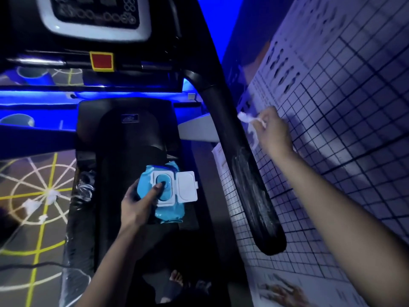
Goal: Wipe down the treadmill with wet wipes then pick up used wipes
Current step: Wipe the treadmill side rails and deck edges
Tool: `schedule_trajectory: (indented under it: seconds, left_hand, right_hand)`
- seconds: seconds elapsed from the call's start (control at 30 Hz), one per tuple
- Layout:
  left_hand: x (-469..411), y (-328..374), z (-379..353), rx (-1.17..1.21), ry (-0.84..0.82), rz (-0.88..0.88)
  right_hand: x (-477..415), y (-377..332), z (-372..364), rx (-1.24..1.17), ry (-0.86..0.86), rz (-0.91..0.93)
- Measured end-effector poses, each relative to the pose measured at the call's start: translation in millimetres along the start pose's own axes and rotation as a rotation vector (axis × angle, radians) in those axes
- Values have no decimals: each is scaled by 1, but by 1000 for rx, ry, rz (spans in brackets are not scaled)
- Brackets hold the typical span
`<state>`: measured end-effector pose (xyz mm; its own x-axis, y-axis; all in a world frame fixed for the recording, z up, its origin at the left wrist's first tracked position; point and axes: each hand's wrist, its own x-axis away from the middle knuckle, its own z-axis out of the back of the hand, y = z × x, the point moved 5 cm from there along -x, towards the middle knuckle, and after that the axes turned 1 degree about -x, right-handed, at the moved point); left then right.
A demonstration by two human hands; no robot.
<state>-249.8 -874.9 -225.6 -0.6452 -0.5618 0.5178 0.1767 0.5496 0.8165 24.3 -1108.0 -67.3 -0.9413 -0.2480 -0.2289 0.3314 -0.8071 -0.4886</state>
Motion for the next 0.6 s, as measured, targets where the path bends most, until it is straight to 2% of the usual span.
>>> schedule_trajectory:
  seconds: [0.07, 0.17, 0.23, 0.43, 0.53, 0.6]
  left_hand:
    - [-5, 2, 3, 18, 7, -6]
    - [-12, 3, 2, 22, 7, -12]
    - [-15, 2, -2, 23, -5, -16]
    - [-19, -6, -8, 84, -11, -1]
    - [-19, -10, -10, 109, -17, 15]
    - [-18, -11, -11, 127, -13, 24]
  right_hand:
    - [-5, -14, -14, 193, -150, 197]
    - [14, -8, -45, 694, -544, 479]
    - [26, 11, -54, 906, -636, 583]
    - [43, 61, -51, 967, -670, 604]
    - [50, 70, -47, 952, -783, 454]
    - [52, 65, -50, 937, -755, 367]
